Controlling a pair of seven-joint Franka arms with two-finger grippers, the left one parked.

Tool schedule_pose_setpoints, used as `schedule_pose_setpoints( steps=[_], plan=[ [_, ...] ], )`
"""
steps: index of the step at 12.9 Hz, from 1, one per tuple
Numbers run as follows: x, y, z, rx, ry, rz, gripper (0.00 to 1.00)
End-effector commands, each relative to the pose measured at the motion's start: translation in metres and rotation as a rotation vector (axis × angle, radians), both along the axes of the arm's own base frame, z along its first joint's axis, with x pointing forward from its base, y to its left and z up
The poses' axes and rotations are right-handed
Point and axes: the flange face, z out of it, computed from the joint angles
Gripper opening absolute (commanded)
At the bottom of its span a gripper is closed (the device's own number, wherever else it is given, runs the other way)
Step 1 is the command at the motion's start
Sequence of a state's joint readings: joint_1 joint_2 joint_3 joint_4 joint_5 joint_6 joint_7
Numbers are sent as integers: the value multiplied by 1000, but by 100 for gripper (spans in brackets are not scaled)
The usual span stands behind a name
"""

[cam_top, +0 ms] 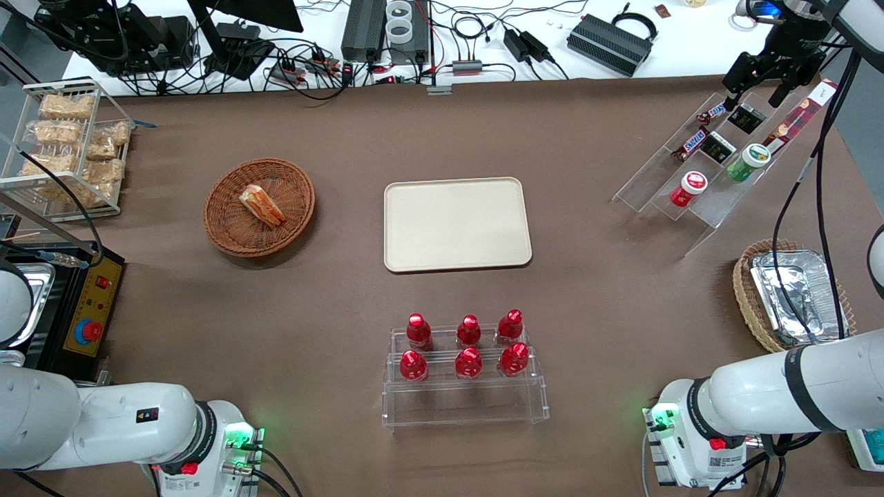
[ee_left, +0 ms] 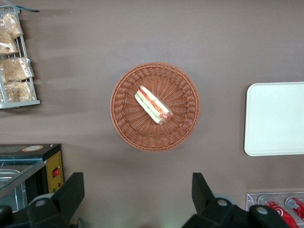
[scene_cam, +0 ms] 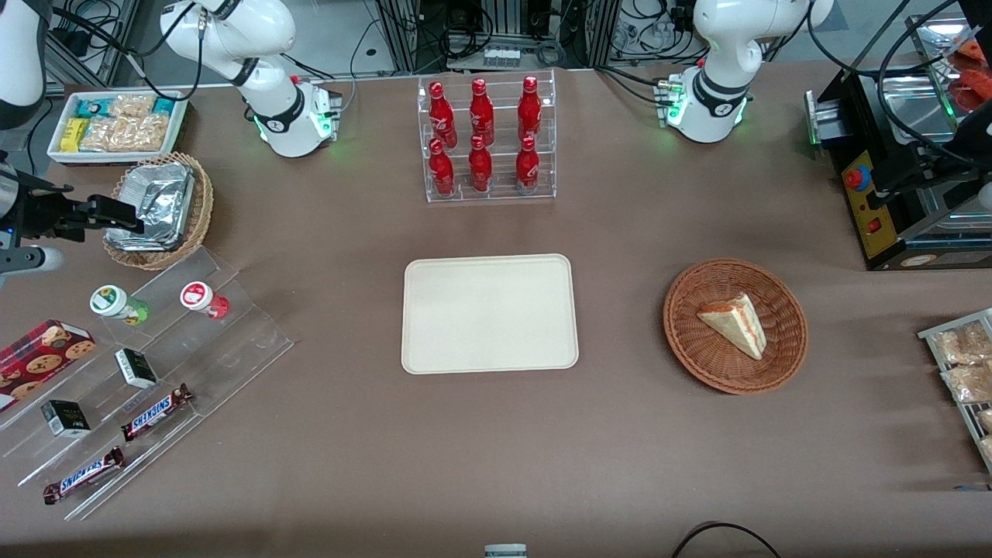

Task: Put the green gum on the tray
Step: 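Move the right gripper over the green-lidded gum bottle on the acrylic stand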

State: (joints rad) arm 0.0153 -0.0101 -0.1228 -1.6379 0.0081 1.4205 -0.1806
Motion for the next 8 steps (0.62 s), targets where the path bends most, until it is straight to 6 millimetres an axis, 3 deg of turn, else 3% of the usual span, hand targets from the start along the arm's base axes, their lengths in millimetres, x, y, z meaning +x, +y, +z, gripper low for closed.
schedule_pose_setpoints(
  steps=[1, 8],
  plan=[
    [3, 1, 9, -25, 13, -9, 100],
    [8, -15, -17, -38, -17, 42, 100]
  ],
)
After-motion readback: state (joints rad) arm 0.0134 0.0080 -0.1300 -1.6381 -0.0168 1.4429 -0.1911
